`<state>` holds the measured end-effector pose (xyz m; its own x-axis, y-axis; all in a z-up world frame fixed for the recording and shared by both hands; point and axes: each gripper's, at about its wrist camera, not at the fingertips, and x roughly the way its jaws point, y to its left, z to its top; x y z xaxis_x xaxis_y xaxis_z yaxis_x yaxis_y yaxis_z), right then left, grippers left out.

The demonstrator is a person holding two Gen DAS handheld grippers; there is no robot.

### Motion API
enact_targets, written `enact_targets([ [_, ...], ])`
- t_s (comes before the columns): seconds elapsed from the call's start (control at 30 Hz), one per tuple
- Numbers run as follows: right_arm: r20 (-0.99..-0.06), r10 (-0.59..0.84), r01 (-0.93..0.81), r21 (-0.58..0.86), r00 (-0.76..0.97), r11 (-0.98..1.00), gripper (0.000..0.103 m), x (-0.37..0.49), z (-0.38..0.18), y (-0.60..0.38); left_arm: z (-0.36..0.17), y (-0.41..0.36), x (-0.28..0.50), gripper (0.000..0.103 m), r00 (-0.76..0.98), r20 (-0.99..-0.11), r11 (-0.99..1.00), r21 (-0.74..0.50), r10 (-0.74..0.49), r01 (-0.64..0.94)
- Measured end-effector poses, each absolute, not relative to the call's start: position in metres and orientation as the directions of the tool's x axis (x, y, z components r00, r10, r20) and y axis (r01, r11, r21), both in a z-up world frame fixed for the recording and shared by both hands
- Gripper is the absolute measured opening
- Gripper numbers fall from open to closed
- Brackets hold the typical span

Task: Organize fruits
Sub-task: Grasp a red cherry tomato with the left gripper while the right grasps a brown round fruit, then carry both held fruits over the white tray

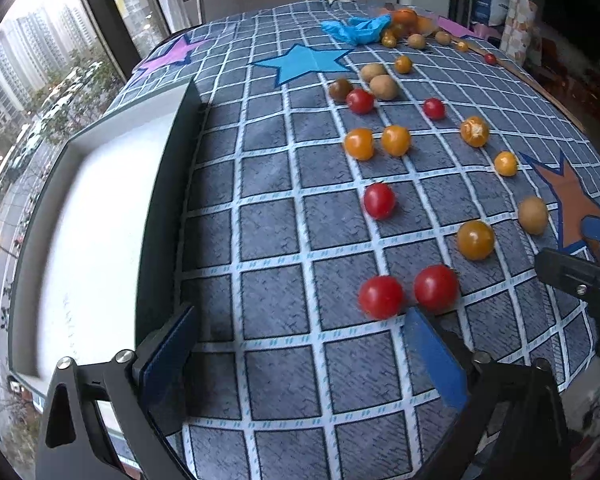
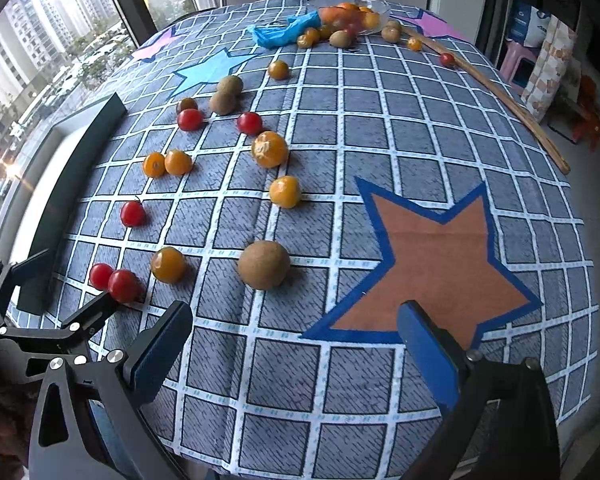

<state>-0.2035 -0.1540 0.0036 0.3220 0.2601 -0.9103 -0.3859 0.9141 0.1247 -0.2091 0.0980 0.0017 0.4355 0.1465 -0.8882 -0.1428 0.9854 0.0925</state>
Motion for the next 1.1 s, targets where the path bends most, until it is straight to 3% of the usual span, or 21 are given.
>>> enact_targets([
  [0.13,-0.909,0.265,-0.396,0.125,0.320,0.910,0.099,-0.202,0.002,-0.149,0.003,0.092,-0.206,0.089,0.445,-0.885,0.988,0.094,0.139,-0.121],
  [0.2,-0.910,0.273,-0.402,0.134,0.312,0.906,0.088,-0.200,0.000,-0.147,0.005,0.090,-0.206,0.077,0.451,-0.887,0.993,0.063,0.104,-0.104],
  [0.3,-0.909,0.258,-0.415,0.108,0.327,0.903,0.082,-0.200,0.001,-0.142,0.006,0.087,-0.205,0.073,0.449,-0.888,0.993,0.061,0.099,-0.100],
  [0.37,-0.908,0.255,-0.428,0.096,0.332,0.899,0.077,-0.200,0.001,-0.138,0.006,0.086,-0.206,0.059,0.450,-0.890,0.995,0.032,0.069,-0.089],
  [0.43,-0.909,0.241,-0.439,0.073,0.341,0.896,0.069,-0.201,0.002,-0.134,0.007,0.083,-0.207,0.049,0.451,-0.892,0.997,0.013,0.045,-0.075],
  [0.53,-0.906,0.233,-0.456,0.051,0.353,0.888,0.048,-0.203,0.003,-0.130,0.009,0.074,-0.209,0.027,0.458,-0.889,0.999,0.000,0.017,-0.037],
  [0.57,-0.904,0.240,-0.463,0.054,0.354,0.885,0.036,-0.203,0.003,-0.129,0.009,0.073,-0.210,0.022,0.461,-0.888,1.000,0.000,0.014,-0.030],
  [0.6,-0.903,0.246,-0.464,0.060,0.352,0.884,0.029,-0.203,0.003,-0.130,0.009,0.072,-0.209,0.022,0.461,-0.887,1.000,0.001,0.013,-0.026],
  [1.1,-0.883,0.369,-0.437,0.221,0.289,0.872,0.030,-0.208,0.024,-0.136,0.038,0.109,-0.225,0.022,0.503,-0.864,0.992,-0.082,-0.022,-0.099],
])
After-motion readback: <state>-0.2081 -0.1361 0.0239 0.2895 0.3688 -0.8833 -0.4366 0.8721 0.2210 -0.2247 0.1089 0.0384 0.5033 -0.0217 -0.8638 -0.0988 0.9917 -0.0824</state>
